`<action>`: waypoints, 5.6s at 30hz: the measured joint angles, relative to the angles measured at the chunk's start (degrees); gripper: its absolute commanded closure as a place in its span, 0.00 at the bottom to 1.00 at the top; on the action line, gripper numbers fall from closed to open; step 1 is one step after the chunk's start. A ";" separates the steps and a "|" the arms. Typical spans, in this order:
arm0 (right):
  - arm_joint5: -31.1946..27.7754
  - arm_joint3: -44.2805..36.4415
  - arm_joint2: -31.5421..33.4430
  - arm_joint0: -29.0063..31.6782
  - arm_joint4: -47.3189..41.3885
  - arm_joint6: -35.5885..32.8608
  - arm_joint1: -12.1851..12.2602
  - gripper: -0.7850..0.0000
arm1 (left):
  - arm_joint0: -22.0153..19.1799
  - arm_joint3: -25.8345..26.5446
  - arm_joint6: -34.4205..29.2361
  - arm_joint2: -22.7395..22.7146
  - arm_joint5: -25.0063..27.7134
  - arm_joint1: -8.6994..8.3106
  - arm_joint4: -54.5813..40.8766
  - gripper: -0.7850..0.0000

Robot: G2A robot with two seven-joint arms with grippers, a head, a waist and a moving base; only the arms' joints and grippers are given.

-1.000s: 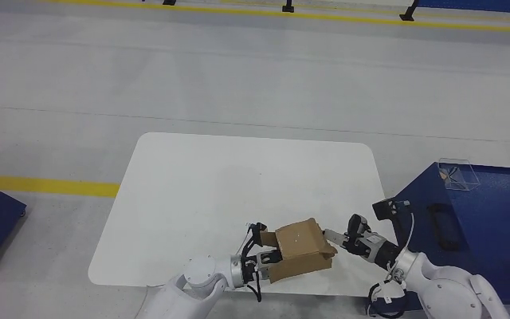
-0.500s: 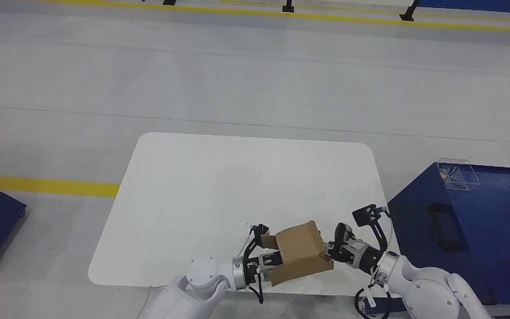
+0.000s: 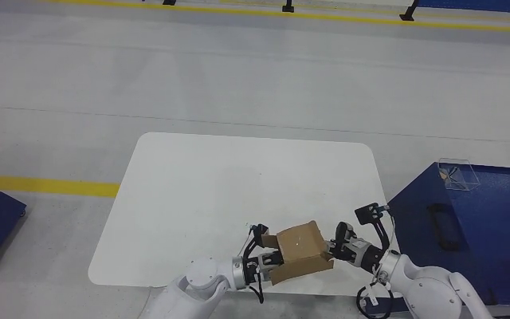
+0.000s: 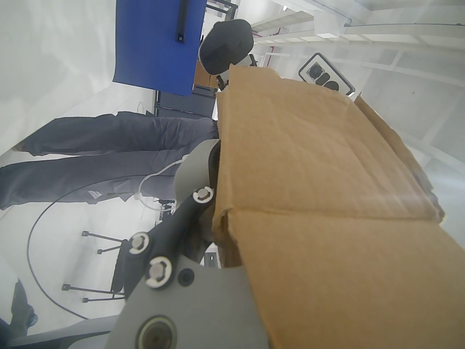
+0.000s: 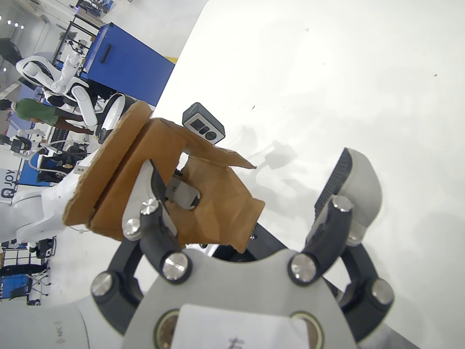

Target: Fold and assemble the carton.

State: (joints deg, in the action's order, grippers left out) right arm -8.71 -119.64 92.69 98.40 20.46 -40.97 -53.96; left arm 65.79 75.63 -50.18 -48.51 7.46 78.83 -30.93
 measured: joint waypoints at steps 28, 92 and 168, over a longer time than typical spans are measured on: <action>1.84 1.96 -0.73 1.15 6.91 4.72 -0.57 0.00 | 2.32 1.81 9.97 -2.53 6.92 0.07 3.56 1.00; 0.93 0.11 6.03 3.20 3.19 1.76 -0.91 0.00 | 2.35 1.04 11.51 -3.54 8.13 0.36 5.11 1.00; 5.90 1.82 -10.51 -5.15 25.29 9.61 -3.07 0.00 | 3.09 3.09 12.53 -1.49 7.02 0.93 10.38 1.00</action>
State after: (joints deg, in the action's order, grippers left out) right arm -2.81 -117.82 82.18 93.25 45.75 -31.37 -57.02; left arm 68.87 78.72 -37.65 -50.00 14.48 79.76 -20.55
